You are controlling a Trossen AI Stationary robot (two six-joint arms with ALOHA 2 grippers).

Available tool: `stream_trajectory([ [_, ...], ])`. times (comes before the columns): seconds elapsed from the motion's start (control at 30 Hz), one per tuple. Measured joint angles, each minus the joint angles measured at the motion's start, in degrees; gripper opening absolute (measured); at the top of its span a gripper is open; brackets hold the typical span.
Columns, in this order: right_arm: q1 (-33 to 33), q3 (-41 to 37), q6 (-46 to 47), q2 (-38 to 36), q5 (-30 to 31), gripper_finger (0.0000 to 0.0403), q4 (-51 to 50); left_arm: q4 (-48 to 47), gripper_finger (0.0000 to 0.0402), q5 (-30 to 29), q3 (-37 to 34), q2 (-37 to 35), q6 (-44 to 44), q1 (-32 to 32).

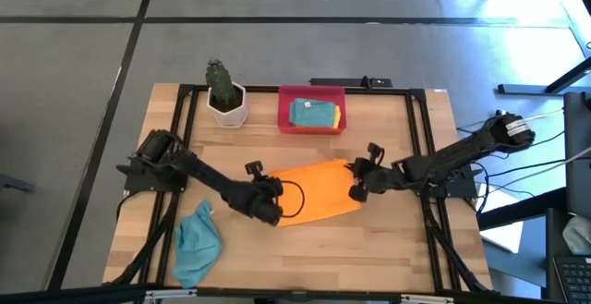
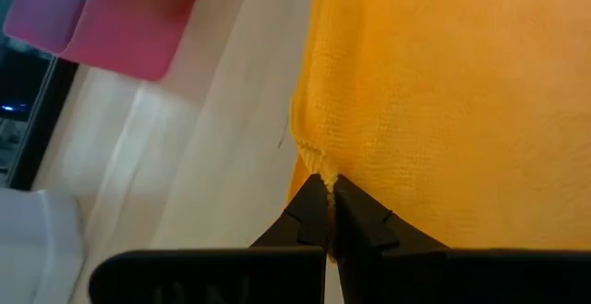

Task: Fold microfiber towels
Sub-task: Fold the orange microfiber cloth

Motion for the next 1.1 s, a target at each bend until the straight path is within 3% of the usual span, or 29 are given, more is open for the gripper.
stream_trajectory([
  [0.2,-4.15,0.00,-1.17,0.00,-2.06,0.0020,0.04,2.17,0.0016,0.11,-0.07,0.01,-1.44,1.65],
  [0.4,-6.83,0.00,-1.16,0.00,-2.06,0.0096,0.14,0.58,0.0078,0.05,-0.05,0.01,-2.67,2.92],
  [0.57,-7.19,1.84,-2.72,-1.29,-1.98,0.0161,-4.62,-9.77,0.0112,-1.49,2.49,-1.26,-6.23,3.22],
  [0.7,-6.59,5.86,-2.63,-3.86,-1.48,0.0187,-13.37,-15.70,0.0116,-2.01,4.59,-5.67,-10.31,1.63],
  [0.87,-1.04,7.80,-1.20,-7.86,-5.44,0.0185,-15.35,-7.32,0.0114,-6.56,4.52,-11.41,-11.46,-4.19],
  [1.0,6.70,7.80,2.12,-8.79,-6.61,0.0172,-13.80,2.64,0.0113,-16.16,3.54,-11.32,-11.39,-10.97],
  [1.1,13.35,7.78,4.39,-7.89,-3.21,0.0162,-10.44,11.27,0.0112,-24.17,2.55,-9.11,-10.73,-15.16],
])
